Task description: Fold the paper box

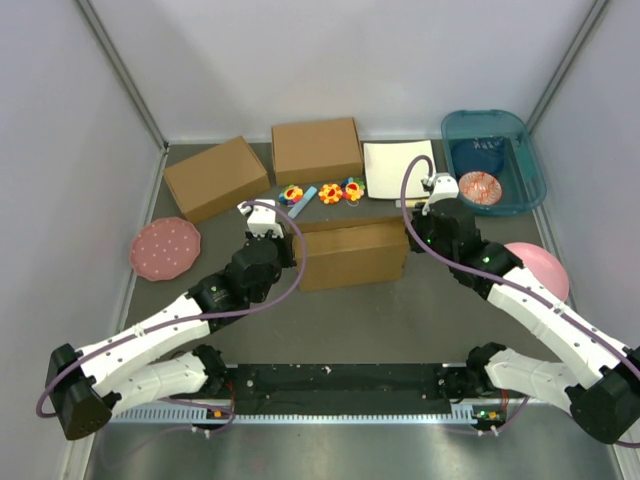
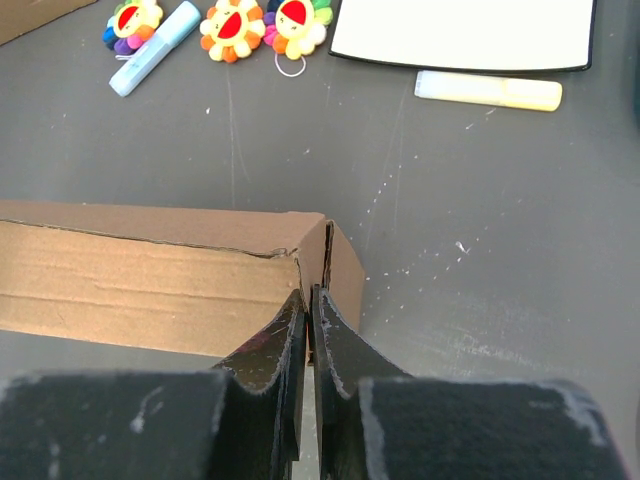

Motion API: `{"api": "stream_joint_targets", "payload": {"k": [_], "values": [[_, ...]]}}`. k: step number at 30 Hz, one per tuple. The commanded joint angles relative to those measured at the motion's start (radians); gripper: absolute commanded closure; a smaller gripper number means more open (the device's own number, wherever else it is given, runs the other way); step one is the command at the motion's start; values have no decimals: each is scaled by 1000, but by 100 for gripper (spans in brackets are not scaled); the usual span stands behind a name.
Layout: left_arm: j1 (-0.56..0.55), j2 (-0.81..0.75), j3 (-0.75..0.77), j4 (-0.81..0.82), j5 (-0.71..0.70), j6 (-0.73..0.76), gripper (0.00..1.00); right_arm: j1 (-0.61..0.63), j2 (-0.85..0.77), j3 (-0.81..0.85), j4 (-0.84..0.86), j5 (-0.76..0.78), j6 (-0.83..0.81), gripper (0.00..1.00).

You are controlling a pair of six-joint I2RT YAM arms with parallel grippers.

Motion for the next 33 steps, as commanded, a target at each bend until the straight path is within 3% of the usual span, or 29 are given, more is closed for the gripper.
{"api": "stream_joint_targets", "payload": {"k": [1,9,21,33], "values": [[1,-1,-10,34,26,-11,92,6,-17,-9,23,9,-3,95],[1,14,-14,37,64,-25,100,6,-18,-11,22,3,2,96],[-1,50,-54,57,164,-112,100,6,-27,-32,22,-11,14,98],[-11,74,-131,56,124,-142,100,6,-38,-60,23,-12,17,100]]}}
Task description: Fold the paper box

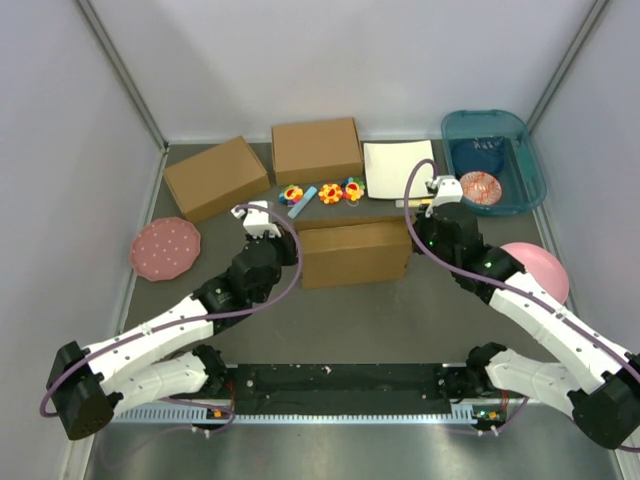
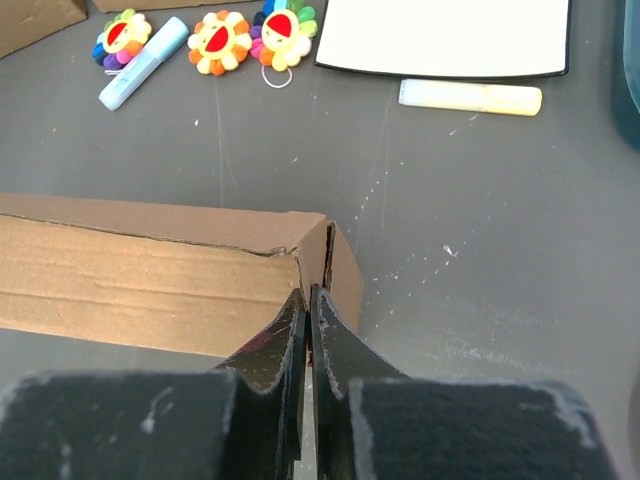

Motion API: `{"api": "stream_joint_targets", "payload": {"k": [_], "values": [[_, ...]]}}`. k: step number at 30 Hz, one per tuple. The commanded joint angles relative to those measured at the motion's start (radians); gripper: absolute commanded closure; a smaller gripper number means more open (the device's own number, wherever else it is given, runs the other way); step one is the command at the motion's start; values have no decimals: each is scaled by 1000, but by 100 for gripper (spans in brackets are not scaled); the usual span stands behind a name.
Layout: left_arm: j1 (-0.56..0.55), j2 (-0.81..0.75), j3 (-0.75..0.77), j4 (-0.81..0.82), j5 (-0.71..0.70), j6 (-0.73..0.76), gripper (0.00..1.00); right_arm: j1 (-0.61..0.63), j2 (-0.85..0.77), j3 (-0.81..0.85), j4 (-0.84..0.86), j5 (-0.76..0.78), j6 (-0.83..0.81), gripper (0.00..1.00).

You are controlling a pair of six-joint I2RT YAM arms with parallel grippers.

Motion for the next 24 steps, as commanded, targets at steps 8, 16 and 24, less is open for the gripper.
{"api": "stream_joint_targets", "payload": {"k": [8,16,24], "values": [[-45,52,-120,-73,31,-13,100,7,-39,-58,-2,-35,13,100],[-52,82,-177,-59,17,-35,100,5,-68,-75,-13,-32,19,93],[-52,71,-159,-61,0,-12,100,5,-82,36,-31,2,-2,69]]}}
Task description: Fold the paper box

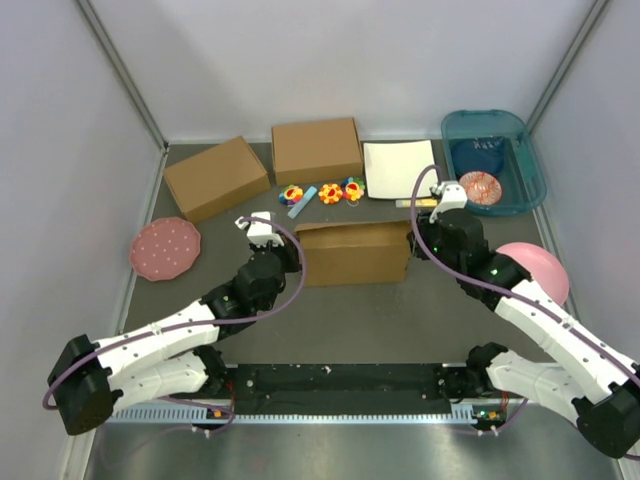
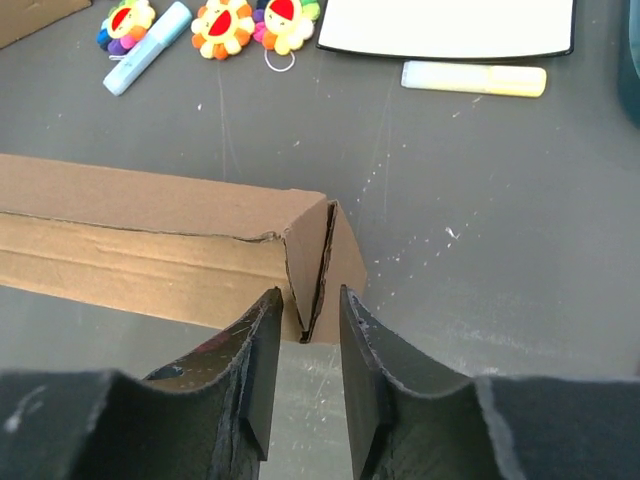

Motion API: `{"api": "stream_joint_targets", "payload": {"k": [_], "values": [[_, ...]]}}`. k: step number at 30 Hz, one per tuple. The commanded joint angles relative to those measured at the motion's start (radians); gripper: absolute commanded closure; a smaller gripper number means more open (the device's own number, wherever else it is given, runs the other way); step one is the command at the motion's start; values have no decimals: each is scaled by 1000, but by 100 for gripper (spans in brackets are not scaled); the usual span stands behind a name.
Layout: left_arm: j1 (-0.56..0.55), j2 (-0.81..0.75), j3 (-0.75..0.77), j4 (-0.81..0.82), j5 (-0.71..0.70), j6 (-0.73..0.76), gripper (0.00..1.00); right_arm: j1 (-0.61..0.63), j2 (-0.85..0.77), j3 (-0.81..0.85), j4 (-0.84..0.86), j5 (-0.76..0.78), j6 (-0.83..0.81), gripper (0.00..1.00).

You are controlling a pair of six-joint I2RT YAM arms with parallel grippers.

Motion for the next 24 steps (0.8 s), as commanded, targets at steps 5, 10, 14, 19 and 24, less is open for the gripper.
{"api": "stream_joint_targets", "payload": {"k": [5,10,14,19,24], "values": [[-13,65,-41,-199,71,-4,100,5,5,117,-13,34,-28,68],[-13,62,-44,-201,73,-6,100,6,35,121,5,51,-42,73],[-13,59,-41,-204,71,2,100,5,42,102,14,53,-47,92],[-13,54,-39,-202,64,10,100,5,24,56,22,43,-41,100],[-13,59,-56,-179,61,10,100,5,-36,-33,25,23,-8,100]]}}
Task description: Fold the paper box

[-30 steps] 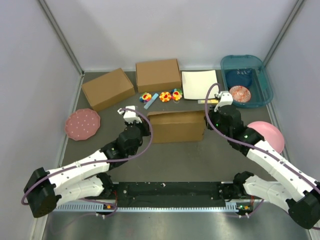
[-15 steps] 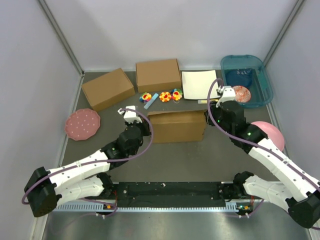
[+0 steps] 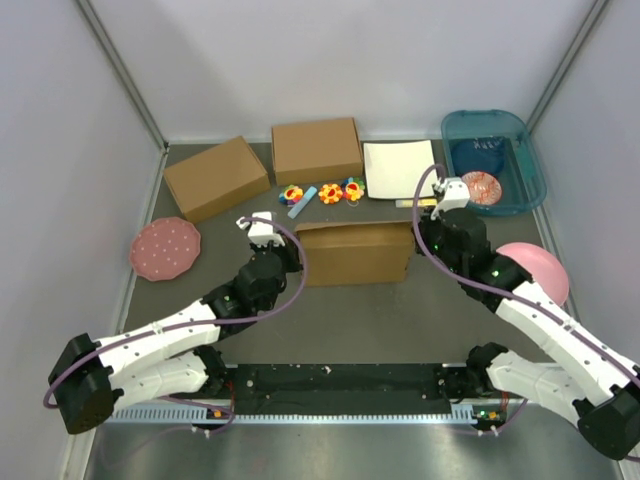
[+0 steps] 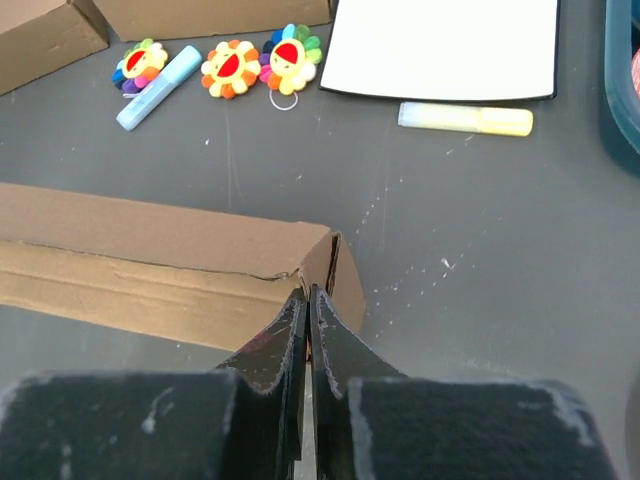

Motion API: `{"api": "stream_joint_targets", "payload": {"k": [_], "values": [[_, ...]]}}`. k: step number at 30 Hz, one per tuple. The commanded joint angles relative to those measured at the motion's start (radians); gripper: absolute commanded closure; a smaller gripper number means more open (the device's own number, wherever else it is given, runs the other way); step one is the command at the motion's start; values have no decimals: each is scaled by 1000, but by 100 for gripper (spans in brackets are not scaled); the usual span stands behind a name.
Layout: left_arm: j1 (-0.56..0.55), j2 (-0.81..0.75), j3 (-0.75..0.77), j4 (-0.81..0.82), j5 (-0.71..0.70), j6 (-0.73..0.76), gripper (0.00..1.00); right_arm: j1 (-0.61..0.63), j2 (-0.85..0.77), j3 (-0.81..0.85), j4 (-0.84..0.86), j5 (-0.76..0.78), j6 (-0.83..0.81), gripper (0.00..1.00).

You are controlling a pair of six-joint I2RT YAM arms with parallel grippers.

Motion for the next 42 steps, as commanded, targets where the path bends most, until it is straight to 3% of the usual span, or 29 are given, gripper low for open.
{"api": "stream_joint_targets", "payload": {"k": [1,12,14,18,22,42], "values": [[-10,50,-62,-175,71,-4,100,6,-56,-80,-5,-8,32,100],[-12,64,-81,-170,78,-32,100,6,-108,-229,-10,-13,112,100],[-12,41,-69,-187,74,-22,95,6,-109,-223,-10,-11,112,100],[-10,-16,-40,-223,40,-10,73,6,-102,-198,-15,-10,107,100],[-10,-83,-18,-213,23,19,62,4,-93,-177,-16,-7,99,100],[-7,-129,62,-187,-18,79,61,6,-76,-151,-22,-10,89,100]]}}
